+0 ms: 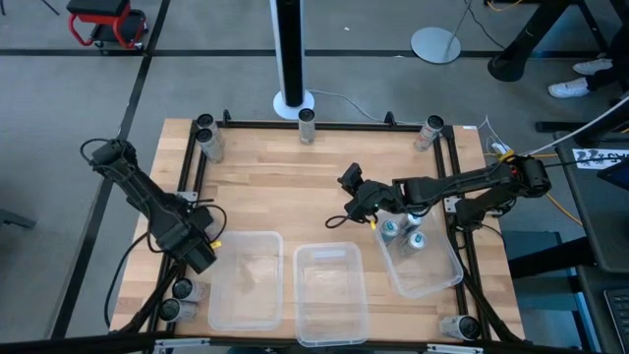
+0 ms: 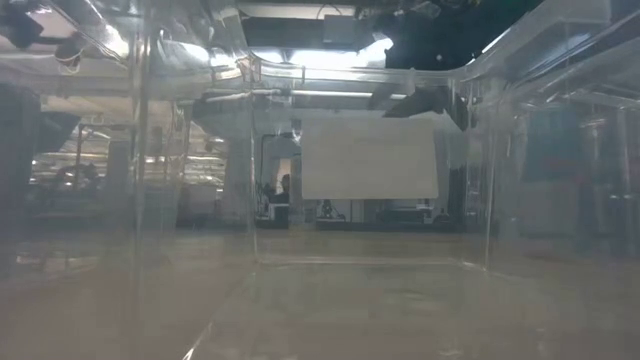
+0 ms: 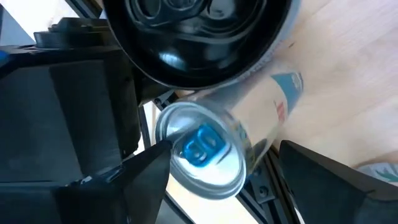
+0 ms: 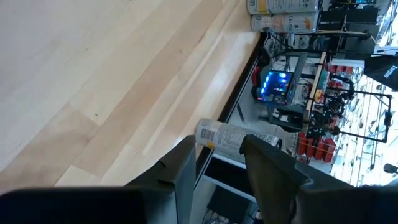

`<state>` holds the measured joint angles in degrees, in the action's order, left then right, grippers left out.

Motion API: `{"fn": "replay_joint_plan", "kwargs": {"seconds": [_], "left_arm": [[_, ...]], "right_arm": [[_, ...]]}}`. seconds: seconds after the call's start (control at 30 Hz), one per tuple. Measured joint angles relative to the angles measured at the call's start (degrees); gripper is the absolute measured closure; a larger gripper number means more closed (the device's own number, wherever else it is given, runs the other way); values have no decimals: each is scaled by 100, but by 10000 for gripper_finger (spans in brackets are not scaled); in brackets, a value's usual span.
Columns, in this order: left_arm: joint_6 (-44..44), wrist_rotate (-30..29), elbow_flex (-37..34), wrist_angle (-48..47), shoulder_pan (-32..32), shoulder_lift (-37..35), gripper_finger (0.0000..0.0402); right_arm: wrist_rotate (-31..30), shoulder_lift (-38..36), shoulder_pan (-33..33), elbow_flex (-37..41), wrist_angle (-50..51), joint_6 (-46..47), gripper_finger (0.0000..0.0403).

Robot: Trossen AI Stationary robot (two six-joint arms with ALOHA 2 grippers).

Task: Sort soda cans
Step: Put the blue soda can into the right transparent bin

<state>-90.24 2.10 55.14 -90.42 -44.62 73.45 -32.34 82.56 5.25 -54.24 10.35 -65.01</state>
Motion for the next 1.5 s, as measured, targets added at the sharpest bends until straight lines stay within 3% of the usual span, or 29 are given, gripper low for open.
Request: {"fn": "replay_joint_plan", "kwargs": {"seconds": [0.83, 1.17, 1.5], "left_arm": [[69, -100, 586, 48, 0, 2, 114], [562, -358, 551, 48, 2, 2, 114], [970, -140, 38, 71, 2, 7, 114]], "right_arm": [[4, 4, 0, 0, 0, 22, 267], [4, 4, -1, 6, -4, 22, 267], [7, 9, 0, 262, -64, 166, 267]]}}
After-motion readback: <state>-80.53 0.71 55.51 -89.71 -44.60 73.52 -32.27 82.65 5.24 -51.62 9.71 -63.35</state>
